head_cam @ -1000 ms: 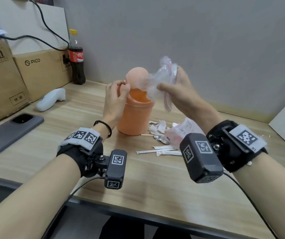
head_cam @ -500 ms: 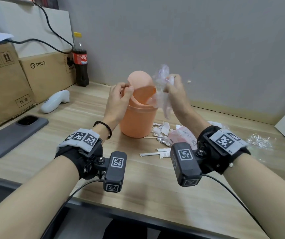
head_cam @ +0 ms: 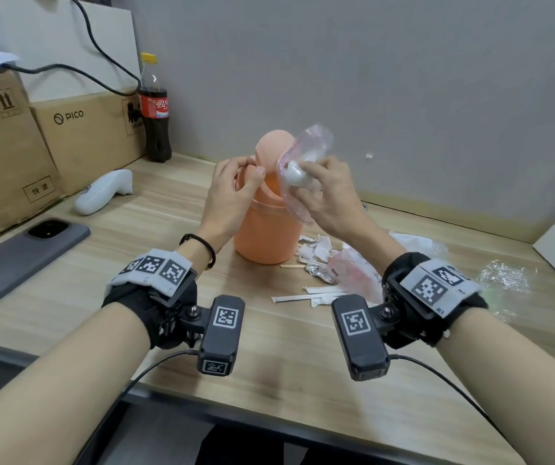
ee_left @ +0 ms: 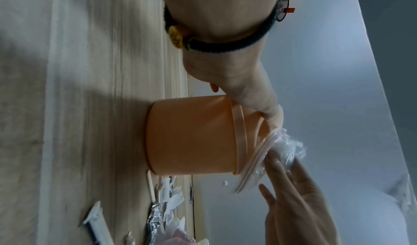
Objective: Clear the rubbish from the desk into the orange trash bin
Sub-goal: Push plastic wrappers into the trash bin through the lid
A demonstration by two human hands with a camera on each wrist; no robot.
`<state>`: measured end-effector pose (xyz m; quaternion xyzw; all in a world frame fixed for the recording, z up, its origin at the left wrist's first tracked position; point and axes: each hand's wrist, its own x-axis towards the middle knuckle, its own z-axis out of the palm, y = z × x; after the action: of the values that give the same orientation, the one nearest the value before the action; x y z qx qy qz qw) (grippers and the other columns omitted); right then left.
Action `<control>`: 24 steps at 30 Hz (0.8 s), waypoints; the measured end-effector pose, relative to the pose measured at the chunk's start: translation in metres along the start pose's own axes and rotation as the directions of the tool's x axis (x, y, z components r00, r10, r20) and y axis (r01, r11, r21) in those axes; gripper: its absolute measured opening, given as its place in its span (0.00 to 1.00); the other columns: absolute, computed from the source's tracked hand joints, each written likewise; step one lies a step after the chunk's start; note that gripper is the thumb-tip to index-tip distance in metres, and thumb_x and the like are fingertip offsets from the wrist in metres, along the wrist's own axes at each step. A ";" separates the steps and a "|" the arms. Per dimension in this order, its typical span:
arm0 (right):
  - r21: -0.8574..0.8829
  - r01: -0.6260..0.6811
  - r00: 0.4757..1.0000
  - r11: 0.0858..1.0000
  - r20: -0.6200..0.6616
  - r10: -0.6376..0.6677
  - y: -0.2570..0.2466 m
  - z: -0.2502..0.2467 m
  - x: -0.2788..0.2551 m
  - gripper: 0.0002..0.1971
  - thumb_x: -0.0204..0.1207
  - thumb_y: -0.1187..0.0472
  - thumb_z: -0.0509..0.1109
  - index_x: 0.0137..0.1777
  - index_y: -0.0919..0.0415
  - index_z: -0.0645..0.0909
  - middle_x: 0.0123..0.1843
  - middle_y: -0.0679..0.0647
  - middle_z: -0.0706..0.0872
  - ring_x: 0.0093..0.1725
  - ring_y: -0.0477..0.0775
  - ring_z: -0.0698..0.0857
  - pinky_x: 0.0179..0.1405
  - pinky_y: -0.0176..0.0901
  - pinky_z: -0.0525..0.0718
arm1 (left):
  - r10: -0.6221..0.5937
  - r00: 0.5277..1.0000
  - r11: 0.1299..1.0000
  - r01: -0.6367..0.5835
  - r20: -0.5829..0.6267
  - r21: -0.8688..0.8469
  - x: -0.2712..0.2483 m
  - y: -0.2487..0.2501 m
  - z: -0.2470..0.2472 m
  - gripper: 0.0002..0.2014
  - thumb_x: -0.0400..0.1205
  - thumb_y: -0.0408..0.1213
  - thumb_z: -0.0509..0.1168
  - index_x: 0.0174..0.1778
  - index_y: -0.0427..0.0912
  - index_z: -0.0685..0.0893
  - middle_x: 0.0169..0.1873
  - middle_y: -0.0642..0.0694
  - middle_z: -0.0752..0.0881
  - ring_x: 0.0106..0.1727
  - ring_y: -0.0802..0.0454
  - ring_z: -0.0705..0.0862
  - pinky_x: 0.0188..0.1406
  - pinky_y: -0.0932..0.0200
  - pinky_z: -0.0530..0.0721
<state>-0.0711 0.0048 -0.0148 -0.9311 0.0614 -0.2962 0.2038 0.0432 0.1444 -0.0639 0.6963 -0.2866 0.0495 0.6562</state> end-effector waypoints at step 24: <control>-0.252 0.172 0.985 0.952 0.077 -0.157 -0.013 -0.003 0.006 0.11 0.79 0.58 0.64 0.53 0.61 0.84 0.58 0.55 0.79 0.56 0.59 0.80 0.51 0.54 0.81 | 0.009 1.000 0.999 -0.009 -0.008 0.030 0.001 -0.004 0.000 0.11 0.86 0.52 0.63 0.62 0.57 0.81 0.62 0.55 0.77 0.66 0.59 0.78 0.69 0.57 0.76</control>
<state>-0.0677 0.0142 -0.0036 -0.9594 0.0160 -0.2756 0.0572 0.0456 0.1445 -0.0668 0.7048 -0.2862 0.0595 0.6464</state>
